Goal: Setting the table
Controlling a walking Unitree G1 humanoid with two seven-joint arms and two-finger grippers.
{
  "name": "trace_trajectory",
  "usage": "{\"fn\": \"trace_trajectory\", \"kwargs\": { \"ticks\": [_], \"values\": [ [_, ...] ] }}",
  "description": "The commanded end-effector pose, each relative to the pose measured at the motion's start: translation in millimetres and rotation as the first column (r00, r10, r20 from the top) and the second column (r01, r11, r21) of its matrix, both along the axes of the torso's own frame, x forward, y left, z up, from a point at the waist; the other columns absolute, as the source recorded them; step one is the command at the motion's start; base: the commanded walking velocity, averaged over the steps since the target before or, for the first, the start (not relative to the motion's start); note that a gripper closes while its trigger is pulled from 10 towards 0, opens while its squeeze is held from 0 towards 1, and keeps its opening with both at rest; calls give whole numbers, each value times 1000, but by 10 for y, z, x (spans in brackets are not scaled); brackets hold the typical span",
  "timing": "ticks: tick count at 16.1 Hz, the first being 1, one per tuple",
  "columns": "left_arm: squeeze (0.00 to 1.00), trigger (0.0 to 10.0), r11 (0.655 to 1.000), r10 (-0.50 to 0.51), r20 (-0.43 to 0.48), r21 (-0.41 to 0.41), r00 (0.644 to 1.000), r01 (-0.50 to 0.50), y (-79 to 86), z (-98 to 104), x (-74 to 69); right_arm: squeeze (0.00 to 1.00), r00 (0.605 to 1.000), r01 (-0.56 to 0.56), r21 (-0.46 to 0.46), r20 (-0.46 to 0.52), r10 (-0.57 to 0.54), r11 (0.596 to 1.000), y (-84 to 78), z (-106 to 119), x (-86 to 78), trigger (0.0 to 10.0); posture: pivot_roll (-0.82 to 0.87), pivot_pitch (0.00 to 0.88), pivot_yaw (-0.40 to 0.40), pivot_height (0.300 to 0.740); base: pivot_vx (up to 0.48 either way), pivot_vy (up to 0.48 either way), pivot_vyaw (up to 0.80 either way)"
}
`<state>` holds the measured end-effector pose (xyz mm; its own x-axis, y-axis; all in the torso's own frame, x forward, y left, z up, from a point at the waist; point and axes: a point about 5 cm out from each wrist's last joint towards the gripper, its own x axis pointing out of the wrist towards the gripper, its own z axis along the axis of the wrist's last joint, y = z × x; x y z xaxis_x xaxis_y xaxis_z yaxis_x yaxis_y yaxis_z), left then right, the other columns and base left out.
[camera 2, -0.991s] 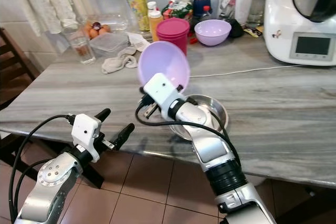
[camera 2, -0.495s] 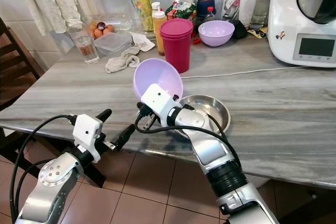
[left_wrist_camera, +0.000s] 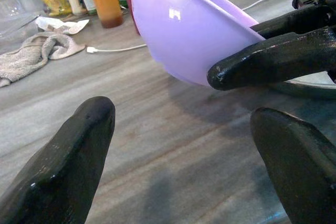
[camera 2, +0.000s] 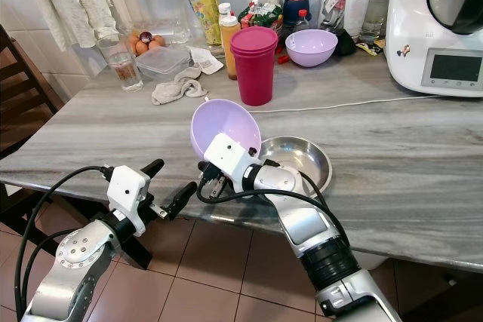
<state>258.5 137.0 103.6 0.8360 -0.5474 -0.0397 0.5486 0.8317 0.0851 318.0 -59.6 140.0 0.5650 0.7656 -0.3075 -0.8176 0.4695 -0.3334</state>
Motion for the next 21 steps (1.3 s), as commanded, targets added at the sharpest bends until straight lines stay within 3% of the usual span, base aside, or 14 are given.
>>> {"fn": "trace_trajectory", "kwargs": {
  "ticks": [1,2,3,12,17,21],
  "values": [
    [0,10000,1000,-3,9,11,1000,3,24,37,-5,773,1000,-16,-25,-9,16,1000,9,-42,-20,10000,-217,38,131,740,0,0,0],
    [0,10000,1000,-16,6,5,1000,16,13,35,-18,769,1000,-11,-29,-8,11,1000,0,-56,-22,10000,-217,38,131,740,0,0,0],
    [0,10000,1000,-24,4,3,1000,24,11,33,-27,875,1000,-9,-30,-8,9,1000,-5,-65,-27,10000,-217,38,132,740,0,0,0],
    [0,10000,999,-32,-4,5,999,32,28,9,-20,882,996,67,-47,56,-64,997,-95,-49,31,10000,-222,38,135,740,0,0,0],
    [0,10000,1000,-22,-2,8,1000,22,47,11,-7,882,978,141,30,154,-144,990,-122,153,99,10000,-220,38,135,740,0,0,0],
    [0,10000,1000,-16,4,9,1000,16,54,39,11,902,918,268,170,253,-305,948,-301,437,55,10000,-223,37,140,740,0,0,0]
  ]
}}
